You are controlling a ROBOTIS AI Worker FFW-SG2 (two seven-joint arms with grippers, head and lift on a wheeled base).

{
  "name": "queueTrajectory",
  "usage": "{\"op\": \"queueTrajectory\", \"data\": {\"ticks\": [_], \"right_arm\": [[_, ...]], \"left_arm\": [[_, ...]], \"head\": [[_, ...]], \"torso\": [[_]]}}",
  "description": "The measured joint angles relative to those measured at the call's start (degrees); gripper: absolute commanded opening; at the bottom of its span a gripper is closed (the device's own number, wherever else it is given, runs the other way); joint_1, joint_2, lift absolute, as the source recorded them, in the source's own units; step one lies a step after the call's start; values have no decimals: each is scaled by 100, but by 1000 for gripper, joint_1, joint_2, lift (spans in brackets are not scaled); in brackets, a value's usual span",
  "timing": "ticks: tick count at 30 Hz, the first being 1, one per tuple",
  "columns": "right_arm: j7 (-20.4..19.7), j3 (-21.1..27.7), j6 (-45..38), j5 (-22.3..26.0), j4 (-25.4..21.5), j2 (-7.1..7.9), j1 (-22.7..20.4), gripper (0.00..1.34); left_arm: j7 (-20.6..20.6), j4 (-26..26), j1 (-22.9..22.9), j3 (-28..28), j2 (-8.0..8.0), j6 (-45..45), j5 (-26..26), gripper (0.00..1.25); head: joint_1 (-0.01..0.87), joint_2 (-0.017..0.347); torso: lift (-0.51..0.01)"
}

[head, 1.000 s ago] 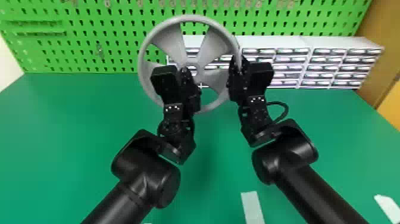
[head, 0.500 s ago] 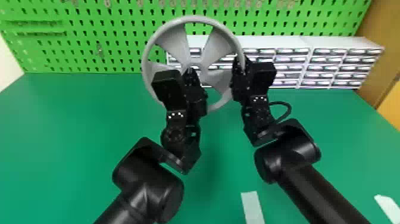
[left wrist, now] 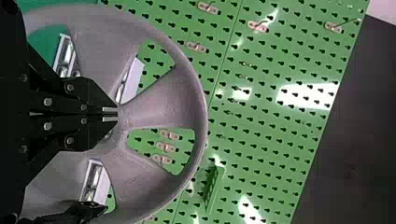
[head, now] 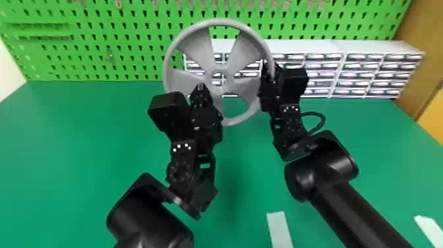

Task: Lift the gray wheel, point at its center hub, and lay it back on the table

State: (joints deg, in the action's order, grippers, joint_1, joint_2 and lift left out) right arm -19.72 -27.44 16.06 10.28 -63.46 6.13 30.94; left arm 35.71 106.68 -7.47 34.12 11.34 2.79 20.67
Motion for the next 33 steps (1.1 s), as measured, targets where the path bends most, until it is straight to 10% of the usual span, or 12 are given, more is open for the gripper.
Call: {"op": "queueTrajectory", "data": {"ticks": [33], "right_arm": [[0, 193, -100, -18, -22, -6, -21, 78]], "left_arm": [[525, 1684, 1197, -821, 79, -1097, -662, 91]], "head": [[692, 48]], "torso": [[-96]]}}
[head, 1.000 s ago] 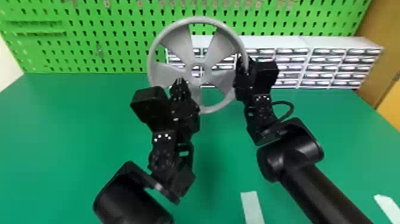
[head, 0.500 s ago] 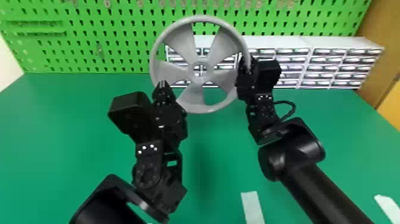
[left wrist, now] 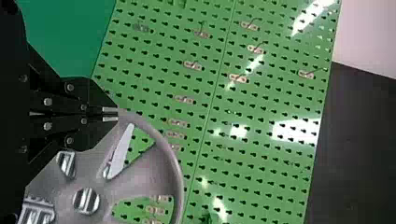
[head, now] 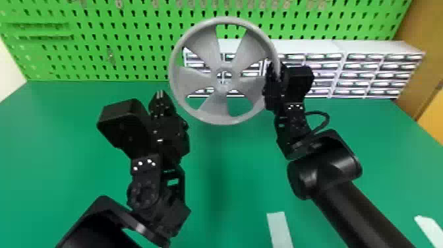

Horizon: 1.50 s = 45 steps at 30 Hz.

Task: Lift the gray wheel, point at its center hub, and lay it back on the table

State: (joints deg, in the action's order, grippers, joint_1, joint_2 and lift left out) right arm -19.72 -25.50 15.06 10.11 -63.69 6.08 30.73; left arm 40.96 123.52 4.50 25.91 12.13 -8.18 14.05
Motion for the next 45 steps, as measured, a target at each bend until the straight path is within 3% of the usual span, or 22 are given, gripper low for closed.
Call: {"op": "queueTrajectory", "data": {"ticks": [10, 20, 28, 37, 45], "right_arm": [[1, 34, -34, 0, -20, 20, -23, 78], [3, 51, -72, 0, -21, 41, -37, 78], [3, 58, -315, 20, -108, 63, -52, 78], [6, 120, -2272, 160, -838, 131, -33, 78], [0, 359, -4544, 445, -1720, 30, 79, 78]], "left_arm": [[-143, 150, 179, -524, 0, -76, -173, 95], [-1089, 313, 249, -1353, 0, -706, -370, 95], [-1180, 386, 330, -1883, -15, -825, -453, 95], [-1178, 412, 341, -1944, -58, -827, -517, 95], [-1178, 412, 341, -1949, -81, -827, -542, 95]], "head": [[692, 48], [692, 48], [692, 48], [692, 48], [692, 48]], "torso": [[-96], [-96], [-96], [-96], [-96]]}}
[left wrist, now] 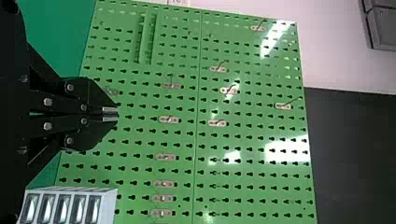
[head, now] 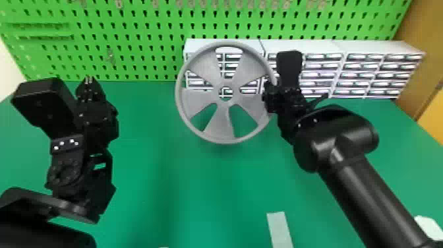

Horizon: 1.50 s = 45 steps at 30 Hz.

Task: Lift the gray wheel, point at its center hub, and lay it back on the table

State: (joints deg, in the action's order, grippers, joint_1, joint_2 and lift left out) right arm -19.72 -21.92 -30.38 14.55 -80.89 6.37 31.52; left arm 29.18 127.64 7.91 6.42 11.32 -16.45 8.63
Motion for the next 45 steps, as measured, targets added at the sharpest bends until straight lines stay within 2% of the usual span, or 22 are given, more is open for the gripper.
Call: {"op": "queueTrajectory", "data": {"ticks": [6, 12, 18, 22, 32, 45], "right_arm": [[-123, 75, -1035, 116, -355, -42, 129, 77], [-310, 69, -2044, 737, -429, -25, 335, 77], [-309, 225, -3238, 1412, -240, -17, 637, 77], [-322, 368, -3756, 1832, -3, -21, 761, 77], [-322, 375, -4320, 2065, 304, 15, 783, 77], [-322, 286, -4388, 2279, 774, 4, 659, 77]], "left_arm": [[0, -1, 0, -18, -7, 1, -22, 95], [0, -2, 15, -68, -7, 1, -35, 95], [0, -2, 16, -67, -3, 1, -54, 95], [0, -2, 15, -85, 1, 1, -55, 95], [0, -2, -16, -79, 9, 1, -85, 95], [-4, -20, -60, -49, 35, 1, -101, 95]], "head": [[692, 48], [692, 48], [692, 48], [692, 48], [692, 48], [692, 48]], "torso": [[-96], [-96], [-96], [-96], [-96], [-96]]}}
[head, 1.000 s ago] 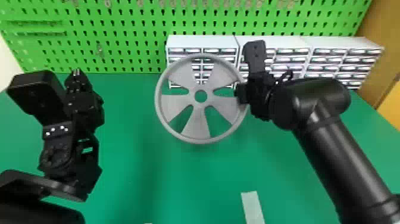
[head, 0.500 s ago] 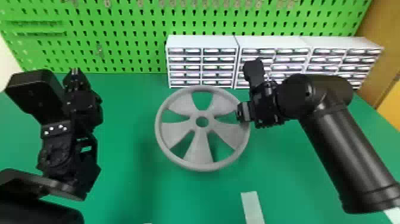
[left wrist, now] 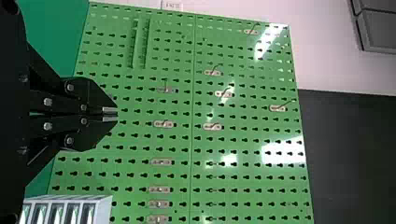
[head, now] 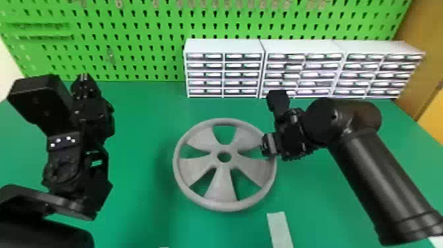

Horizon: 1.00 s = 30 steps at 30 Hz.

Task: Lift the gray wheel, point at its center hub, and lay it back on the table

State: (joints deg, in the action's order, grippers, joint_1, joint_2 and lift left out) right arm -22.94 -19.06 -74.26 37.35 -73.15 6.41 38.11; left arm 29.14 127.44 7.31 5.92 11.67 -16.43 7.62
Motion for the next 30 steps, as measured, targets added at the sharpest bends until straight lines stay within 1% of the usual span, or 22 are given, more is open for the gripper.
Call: {"op": "queueTrajectory", "data": {"ticks": [9, 30], "right_arm": [[0, -170, -9, 260, 160, 8, -59, 77], [-8, -415, 148, 436, 561, -17, -119, 81]], "left_arm": [[0, -52, -44, 62, 2, 0, 7, 95], [-4, -88, -108, 128, 11, 2, 23, 95]], "head": [[692, 48], [692, 48]], "torso": [[-96], [-96]]}}
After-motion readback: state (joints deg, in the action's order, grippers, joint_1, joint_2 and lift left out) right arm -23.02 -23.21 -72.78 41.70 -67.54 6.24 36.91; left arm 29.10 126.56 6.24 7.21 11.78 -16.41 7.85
